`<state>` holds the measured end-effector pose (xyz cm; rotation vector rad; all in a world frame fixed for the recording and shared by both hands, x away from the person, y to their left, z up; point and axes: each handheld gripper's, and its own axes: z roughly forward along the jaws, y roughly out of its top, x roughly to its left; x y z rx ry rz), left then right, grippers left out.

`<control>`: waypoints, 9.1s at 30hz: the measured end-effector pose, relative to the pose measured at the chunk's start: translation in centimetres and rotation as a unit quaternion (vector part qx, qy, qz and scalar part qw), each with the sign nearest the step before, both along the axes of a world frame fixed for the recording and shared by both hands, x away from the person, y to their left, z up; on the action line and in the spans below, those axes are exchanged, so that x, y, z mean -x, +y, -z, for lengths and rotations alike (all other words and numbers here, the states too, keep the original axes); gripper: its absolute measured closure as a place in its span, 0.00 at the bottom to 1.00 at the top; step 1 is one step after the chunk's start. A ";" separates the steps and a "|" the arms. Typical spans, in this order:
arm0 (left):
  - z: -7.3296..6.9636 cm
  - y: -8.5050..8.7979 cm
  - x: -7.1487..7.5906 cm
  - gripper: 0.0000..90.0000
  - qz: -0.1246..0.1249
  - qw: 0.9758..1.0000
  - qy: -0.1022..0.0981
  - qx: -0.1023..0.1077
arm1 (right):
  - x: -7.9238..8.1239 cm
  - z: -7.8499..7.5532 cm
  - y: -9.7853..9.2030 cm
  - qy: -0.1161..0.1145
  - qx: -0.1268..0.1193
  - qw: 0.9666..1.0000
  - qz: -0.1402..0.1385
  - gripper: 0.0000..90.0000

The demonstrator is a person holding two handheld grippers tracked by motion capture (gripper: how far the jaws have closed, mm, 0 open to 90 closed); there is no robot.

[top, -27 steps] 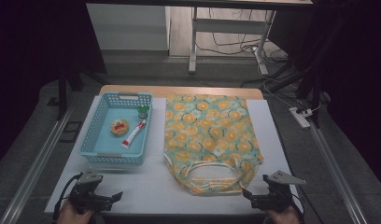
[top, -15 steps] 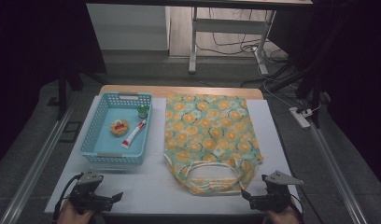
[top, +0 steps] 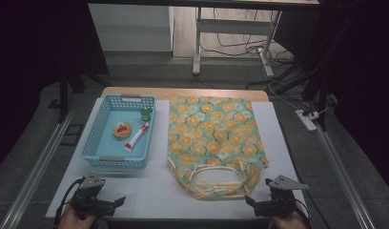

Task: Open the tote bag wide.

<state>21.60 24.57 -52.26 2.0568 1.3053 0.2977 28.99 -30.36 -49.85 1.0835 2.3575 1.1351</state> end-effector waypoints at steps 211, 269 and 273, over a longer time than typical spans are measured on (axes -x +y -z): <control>0.2 0.4 -0.6 0.00 0.025 0.999 0.013 0.030 | -21.4 -2.3 12.8 0.051 0.041 0.990 -0.125 0.18; 0.2 0.3 -0.7 0.00 0.027 0.999 0.016 0.025 | -15.1 1.6 13.6 0.056 0.090 0.973 -0.204 0.99; 0.2 0.3 -0.7 0.00 0.027 0.999 0.017 0.025 | -15.3 1.1 13.6 0.066 0.078 0.973 -0.205 1.00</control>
